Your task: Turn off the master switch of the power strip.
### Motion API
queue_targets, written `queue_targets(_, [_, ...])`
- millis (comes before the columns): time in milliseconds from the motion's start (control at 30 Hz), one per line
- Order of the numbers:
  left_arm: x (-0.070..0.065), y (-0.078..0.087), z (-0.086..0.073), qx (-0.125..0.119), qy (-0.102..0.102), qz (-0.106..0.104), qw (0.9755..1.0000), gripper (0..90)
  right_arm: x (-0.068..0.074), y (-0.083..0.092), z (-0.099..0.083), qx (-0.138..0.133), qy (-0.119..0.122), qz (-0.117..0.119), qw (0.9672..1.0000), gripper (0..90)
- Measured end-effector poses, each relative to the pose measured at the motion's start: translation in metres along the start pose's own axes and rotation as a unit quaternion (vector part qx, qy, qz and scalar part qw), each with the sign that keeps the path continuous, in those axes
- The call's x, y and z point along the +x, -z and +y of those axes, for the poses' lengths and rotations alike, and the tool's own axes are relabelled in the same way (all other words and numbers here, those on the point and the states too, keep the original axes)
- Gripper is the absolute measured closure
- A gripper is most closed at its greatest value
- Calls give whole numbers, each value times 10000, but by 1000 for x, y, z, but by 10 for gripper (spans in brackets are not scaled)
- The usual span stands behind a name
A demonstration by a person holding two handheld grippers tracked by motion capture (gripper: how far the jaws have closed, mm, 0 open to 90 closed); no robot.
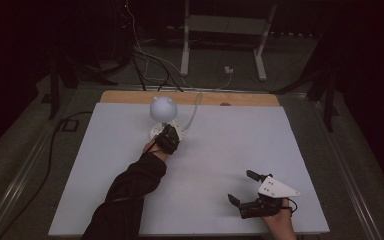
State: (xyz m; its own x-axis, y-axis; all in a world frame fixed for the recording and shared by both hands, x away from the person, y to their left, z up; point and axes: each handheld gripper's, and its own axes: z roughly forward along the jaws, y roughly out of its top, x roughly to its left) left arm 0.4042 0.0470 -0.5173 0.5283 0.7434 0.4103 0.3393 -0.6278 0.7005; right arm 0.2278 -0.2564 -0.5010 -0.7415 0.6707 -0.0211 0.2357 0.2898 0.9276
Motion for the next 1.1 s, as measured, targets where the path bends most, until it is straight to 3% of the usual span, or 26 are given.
queue_targets(67, [2, 0, 0, 14, 103, -46, 9999, 900, 0, 0, 0, 10, -4, 0, 10000, 0])
queue_targets(133, [1, 0, 2, 66, 22, -33, 10000, 900, 0, 0, 0, 15, -2, 7, 10000, 0])
queue_targets(233, [4, 0, 4, 164, 112, -162, 9997, 900, 0, 0, 0, 13, 12, 11, 10000, 0])
queue_targets(467, [5, -1, 10, 345, -98, -207, 9991, 900, -1, 0, 0, 23, -15, 25, 10000, 0])
queue_targets(567, [2, -1, 13, 470, -399, -120, 9980, 900, 0, -1, 0, 23, 9, 28, 10000, 0])
queue_targets(633, [4, -2, 15, 540, -336, -203, 9978, 900, 0, -1, 0, 24, 2, 34, 10000, 0])
queue_targets(800, [4, -3, 18, 689, -505, -283, 9959, 900, 0, -1, 0, 20, -1, 27, 10000, 0])
queue_targets(1100, [4, -2, 17, 583, -378, -212, 9974, 900, 0, -2, -1, 68, -4, 28, 10000, 0])
